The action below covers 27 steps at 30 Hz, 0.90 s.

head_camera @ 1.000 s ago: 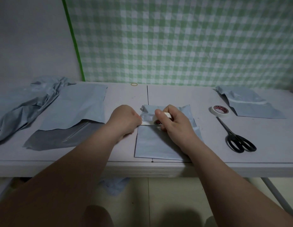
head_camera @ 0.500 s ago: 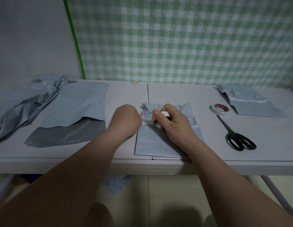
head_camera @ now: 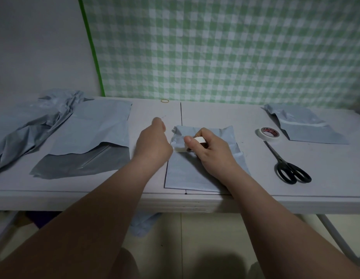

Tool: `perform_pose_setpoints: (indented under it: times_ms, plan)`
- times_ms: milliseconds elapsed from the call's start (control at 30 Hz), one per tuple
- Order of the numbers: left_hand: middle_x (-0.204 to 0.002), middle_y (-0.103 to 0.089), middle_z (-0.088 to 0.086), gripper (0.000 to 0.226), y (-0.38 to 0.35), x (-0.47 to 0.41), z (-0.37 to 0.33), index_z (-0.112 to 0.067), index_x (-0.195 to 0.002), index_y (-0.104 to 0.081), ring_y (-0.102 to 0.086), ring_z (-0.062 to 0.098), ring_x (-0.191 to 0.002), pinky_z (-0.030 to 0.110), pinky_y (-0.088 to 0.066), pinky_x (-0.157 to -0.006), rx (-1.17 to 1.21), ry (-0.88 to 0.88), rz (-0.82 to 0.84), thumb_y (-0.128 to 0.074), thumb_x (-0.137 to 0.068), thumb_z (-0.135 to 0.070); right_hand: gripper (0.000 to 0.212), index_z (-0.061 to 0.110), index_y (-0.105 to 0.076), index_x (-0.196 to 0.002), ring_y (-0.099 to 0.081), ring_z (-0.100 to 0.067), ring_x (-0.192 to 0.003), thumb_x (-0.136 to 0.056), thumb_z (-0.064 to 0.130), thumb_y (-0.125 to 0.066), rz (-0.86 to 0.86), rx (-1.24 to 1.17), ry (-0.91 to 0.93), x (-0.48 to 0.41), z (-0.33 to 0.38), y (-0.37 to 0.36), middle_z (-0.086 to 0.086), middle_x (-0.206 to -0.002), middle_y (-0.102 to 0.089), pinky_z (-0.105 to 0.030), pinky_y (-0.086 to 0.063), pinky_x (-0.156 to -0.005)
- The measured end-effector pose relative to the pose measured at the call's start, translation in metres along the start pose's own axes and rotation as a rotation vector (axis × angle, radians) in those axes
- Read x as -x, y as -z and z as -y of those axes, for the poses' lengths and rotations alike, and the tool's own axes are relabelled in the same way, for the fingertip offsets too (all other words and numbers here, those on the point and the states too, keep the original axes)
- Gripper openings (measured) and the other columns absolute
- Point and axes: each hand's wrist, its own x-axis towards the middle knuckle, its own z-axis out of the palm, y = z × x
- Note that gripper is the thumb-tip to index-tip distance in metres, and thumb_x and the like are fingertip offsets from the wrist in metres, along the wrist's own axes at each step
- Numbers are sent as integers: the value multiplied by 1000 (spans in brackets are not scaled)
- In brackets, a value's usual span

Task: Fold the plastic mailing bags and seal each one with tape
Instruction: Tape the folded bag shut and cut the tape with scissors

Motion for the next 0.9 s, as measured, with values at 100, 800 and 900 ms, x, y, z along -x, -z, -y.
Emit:
perform_pose_setpoints:
  times_ms: [100,800,900]
  plan:
    - [-82,-52,-2,32,10,6,-1,-14,-108,-48,-43,12,-68,25,-24,-49,92,70,-103,-45,-83,5,38,10,-55,-80,-46,-10,-62,-88,47,-57,4,18,-2,0,-1,0,5,-66,-55,-31,-39,-65]
    - [-160,9,-5,68,-3,66,-1,-22,-152,3,11,13,-147,50,4,-117,-551,-242,369,-16,-97,-56,44,10,-55,-80,-47,-6,-63,-77,52,-68,19,53,-77,-6,-1,7,2,-73,-59,-11,-37,-54]
    - [-160,10,-5,68,-1,67,-2,-22,-152,3,10,13,-147,49,4,-117,-555,-228,380,-16,-96,-57,38,15,-52,-65,-44,-4,-55,-79,46,-70,-62,83,-60,-9,-1,7,4,-60,-52,-9,-36,-52]
